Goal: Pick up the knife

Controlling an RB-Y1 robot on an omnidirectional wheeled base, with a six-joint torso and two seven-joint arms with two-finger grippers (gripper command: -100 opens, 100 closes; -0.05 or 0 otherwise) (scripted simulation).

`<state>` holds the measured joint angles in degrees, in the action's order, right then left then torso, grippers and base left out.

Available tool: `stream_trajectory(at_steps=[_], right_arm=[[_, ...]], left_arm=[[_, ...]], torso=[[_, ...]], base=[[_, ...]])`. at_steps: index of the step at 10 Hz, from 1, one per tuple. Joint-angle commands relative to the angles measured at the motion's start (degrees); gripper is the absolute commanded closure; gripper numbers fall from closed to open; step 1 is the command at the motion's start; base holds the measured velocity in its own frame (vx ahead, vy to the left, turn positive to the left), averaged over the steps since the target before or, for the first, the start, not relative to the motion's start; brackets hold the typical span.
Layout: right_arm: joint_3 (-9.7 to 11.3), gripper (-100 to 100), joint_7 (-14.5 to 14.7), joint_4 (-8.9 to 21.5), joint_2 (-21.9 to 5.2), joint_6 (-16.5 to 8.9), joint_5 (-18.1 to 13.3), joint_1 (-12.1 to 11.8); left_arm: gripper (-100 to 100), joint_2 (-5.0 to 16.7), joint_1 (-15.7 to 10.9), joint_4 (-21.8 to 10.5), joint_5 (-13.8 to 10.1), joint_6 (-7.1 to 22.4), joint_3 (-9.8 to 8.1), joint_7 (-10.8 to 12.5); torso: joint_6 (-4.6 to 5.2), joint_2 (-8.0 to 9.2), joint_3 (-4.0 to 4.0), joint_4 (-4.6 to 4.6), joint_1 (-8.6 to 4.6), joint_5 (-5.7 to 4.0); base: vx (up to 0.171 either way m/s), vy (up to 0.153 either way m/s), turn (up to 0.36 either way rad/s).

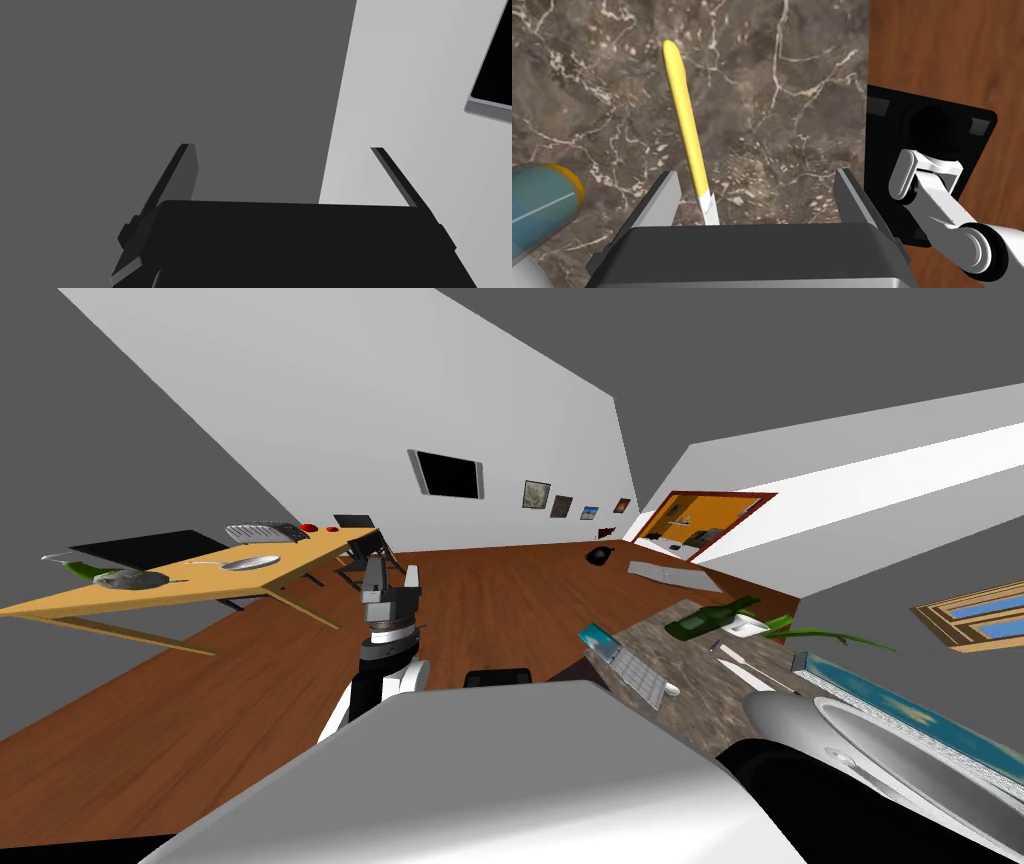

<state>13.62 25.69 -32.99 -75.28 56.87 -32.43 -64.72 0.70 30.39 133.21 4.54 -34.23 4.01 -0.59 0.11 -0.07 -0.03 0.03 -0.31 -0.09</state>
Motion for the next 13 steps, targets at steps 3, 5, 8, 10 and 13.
stream_trajectory(at_steps=[3, 5, 8, 10, 13], right_arm=[[0.84, -100, 2.72, 4.27, 1.71, 1.46, 0.25, 5.28], [1.15, -100, 4.02, 5.04, 3.35, 2.12, 0.67, 8.01], [1.27, -100, 4.26, 6.59, 3.41, 2.61, 0.52, 8.33], [1.97, -100, 4.26, 6.43, 5.09, 0.81, 0.05, 9.3], [2.08, 100, 4.31, 6.14, 5.54, 0.25, -0.02, 9.35]], left_arm=[[0, 0.0, 0.0, 0.0, 0.0, 0.0, 0.0, 0.0], [0, 0.0, 0.01, 0.0, 0.0, 0.0, 0.0, 0.0], [0, 0.0, 0.01, 0.0, 0.0, 0.0, 0.0, 0.0], [0, 0.0, 0.01, 0.0, 0.0, 0.0, 0.0, 0.0], [0, 0.0, 0.01, 0.0, 0.0, 0.0, 0.0, 0.0]], torso=[[0.02, 0.03, 0.02, 0.01, 0.11, 0.02], [0.09, 0.08, 0.05, 0.02, 0.16, 0.04], [0.1, 0.12, 0.08, 0.03, 0.21, 0.05], [0.09, 0.11, 0.06, 0.03, 0.25, 0.07], [0.09, 0.11, 0.07, 0.03, 0.18, 0.05]], base=[[0.007, -0.03, 0.124], [-0.006, -0.022, 0.068], [-0.006, -0.01, 0.029], [-0.002, -0.01, 0.034], [-0.002, -0.018, 0.036]])
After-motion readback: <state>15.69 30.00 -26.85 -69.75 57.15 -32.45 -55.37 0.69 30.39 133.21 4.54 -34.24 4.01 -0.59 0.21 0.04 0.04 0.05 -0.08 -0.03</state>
